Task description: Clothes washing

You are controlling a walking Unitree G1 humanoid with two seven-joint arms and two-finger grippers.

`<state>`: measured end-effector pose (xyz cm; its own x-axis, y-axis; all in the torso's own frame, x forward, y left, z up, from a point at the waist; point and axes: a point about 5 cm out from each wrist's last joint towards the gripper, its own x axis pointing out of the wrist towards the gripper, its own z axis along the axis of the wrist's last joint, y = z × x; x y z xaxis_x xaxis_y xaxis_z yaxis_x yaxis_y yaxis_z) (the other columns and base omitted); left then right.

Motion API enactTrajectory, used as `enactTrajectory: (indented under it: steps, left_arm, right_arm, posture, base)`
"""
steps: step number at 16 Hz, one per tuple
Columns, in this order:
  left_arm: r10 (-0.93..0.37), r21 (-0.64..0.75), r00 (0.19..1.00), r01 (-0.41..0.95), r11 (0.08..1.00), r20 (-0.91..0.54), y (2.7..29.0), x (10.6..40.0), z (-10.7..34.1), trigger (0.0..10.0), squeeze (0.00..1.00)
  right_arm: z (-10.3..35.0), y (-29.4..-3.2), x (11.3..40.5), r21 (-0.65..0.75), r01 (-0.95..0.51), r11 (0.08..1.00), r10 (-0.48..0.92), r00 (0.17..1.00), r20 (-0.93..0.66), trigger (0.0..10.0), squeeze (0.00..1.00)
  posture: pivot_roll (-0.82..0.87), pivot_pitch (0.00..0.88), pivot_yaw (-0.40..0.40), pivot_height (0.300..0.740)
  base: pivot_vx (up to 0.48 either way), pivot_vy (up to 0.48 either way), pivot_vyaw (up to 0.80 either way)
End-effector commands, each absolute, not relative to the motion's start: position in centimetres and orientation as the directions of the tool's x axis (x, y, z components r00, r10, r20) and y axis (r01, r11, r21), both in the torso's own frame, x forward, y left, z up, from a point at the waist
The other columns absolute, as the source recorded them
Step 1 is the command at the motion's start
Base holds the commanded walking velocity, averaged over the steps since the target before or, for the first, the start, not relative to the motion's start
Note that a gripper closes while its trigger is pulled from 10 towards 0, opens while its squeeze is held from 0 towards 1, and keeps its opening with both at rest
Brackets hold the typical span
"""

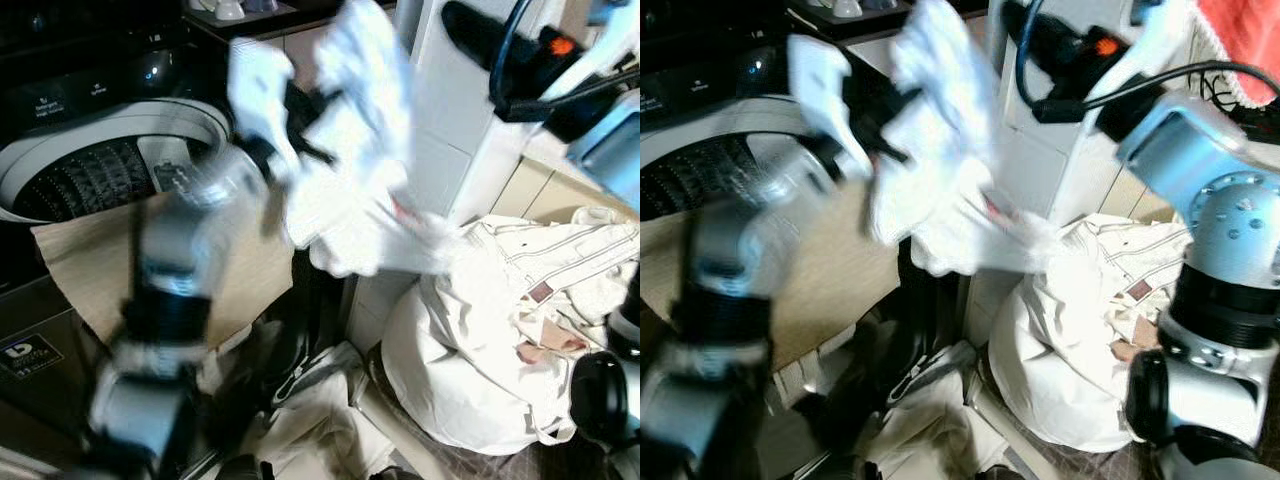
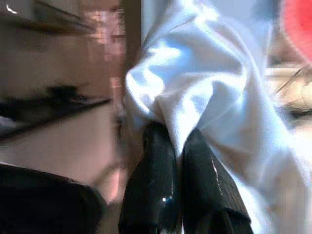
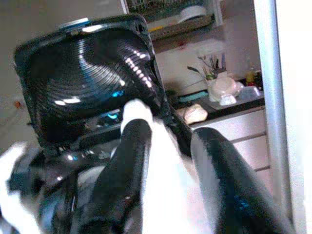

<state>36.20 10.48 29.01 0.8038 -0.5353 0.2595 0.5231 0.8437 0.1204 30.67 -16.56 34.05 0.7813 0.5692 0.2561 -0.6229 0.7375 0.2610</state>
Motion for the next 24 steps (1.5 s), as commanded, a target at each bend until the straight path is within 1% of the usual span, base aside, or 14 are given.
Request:
enactTrajectory:
  steps: [1,2,3,5,6,9,10,11,12,13,21,22,23,24]
  left_arm:
    - [-0.464,0.201,0.806,0.419,0.886,0.366,12.5,36.9,32.5,0.0,0.00]
    - [-0.416,0.271,0.812,0.327,0.905,0.410,13.9,37.6,34.8,0.0,0.00]
    - [-0.277,0.427,0.781,0.014,0.904,0.560,17.4,37.9,41.5,0.0,0.00]
    - [-0.194,0.474,0.722,-0.207,0.856,0.665,19.1,37.0,45.4,0.0,0.00]
    - [-0.159,0.533,0.739,-0.301,0.791,0.654,19.7,37.3,45.9,0.0,0.00]
    - [-0.172,0.650,0.915,-0.118,0.751,0.364,19.9,40.2,40.5,0.0,0.00]
    - [-0.148,0.685,0.966,-0.039,0.728,0.213,20.3,41.2,37.4,6.6,0.00]
    - [-0.137,0.661,0.988,0.059,0.748,0.068,20.9,41.8,34.3,10.0,0.00]
    - [-0.111,0.646,0.994,0.092,0.758,-0.011,21.5,41.9,32.8,10.0,0.00]
    - [-0.037,0.593,0.992,0.101,0.799,-0.121,23.0,41.9,31.0,10.0,1.00]
    - [0.009,0.568,0.986,0.089,0.818,-0.167,24.9,41.3,31.9,10.0,1.00]
    - [-0.069,0.427,0.994,0.100,0.899,-0.088,23.9,41.5,32.6,10.0,1.00]
    - [-0.109,0.347,0.993,0.119,0.930,-0.047,23.3,41.6,32.8,10.0,0.85]
    - [-0.187,0.178,0.982,0.177,0.968,0.040,22.0,41.8,32.9,10.0,0.00]
  right_arm:
    - [34.0,-16.8,30.2,0.228,-0.620,0.750,0.568,0.782,0.257,10.0,0.00]
    - [33.7,-16.6,30.0,0.201,-0.626,0.753,0.581,0.777,0.242,10.0,0.00]
    - [32.9,-15.5,29.4,0.134,-0.652,0.747,0.623,0.756,0.201,10.0,0.00]
    - [32.4,-14.9,29.0,0.091,-0.672,0.735,0.652,0.737,0.178,10.0,0.00]
    - [31.6,-14.1,28.5,0.072,-0.685,0.725,0.671,0.726,0.153,10.0,0.00]
    - [29.7,-12.5,27.7,0.008,-0.714,0.700,0.712,0.699,0.062,10.0,0.00]
    - [28.7,-11.7,27.4,-0.019,-0.730,0.683,0.730,0.683,0.016,10.0,0.00]
    - [27.9,-11.0,27.0,-0.040,-0.746,0.665,0.746,0.666,-0.022,10.0,0.00]
    - [27.5,-10.5,26.7,-0.046,-0.756,0.653,0.755,0.655,-0.036,10.0,0.00]
    - [26.9,-9.7,26.1,-0.051,-0.780,0.624,0.777,0.626,-0.061,10.0,0.00]
    - [25.9,-9.6,26.3,-0.049,-0.783,0.620,0.777,0.622,-0.101,10.0,0.00]
    - [25.8,-10.1,26.8,-0.064,-0.735,0.675,0.730,0.678,-0.088,10.0,0.00]
    - [25.8,-10.4,27.1,-0.080,-0.703,0.706,0.699,0.711,-0.077,10.0,0.00]
    - [25.6,-10.9,27.7,-0.110,-0.627,0.771,0.625,0.779,-0.051,10.0,0.00]
  posture:
    - [-0.04,0.000,-0.003,0.740]
    - [-0.04,0.000,0.000,0.740]
    - [-0.03,0.000,0.013,0.740]
    - [-0.04,0.000,0.023,0.740]
    - [-0.04,0.000,0.028,0.740]
    - [-0.04,0.000,0.030,0.740]
    - [-0.04,0.000,0.030,0.740]
    - [-0.04,0.000,0.031,0.740]
    - [-0.04,0.000,0.032,0.740]
    - [-0.05,0.000,0.032,0.740]
    - [-0.02,0.000,0.014,0.740]
    - [-0.03,0.000,0.024,0.740]
    - [-0.03,0.000,0.026,0.740]
    - [-0.04,0.000,0.034,0.740]
  base:
    - [0.000,0.000,0.00]
    - [0.000,0.000,0.00]
    - [0.000,0.000,0.00]
    - [0.000,0.000,0.00]
    - [0.000,0.000,0.00]
    - [0.000,0.000,0.00]
    - [0.000,0.000,0.00]
    - [0.000,0.000,0.00]
    - [0.000,0.000,0.00]
    - [0.000,0.000,0.00]
    - [0.000,0.000,0.00]
    - [0.000,0.000,0.00]
    - [0.000,0.000,0.00]
    - [0.000,0.000,0.00]
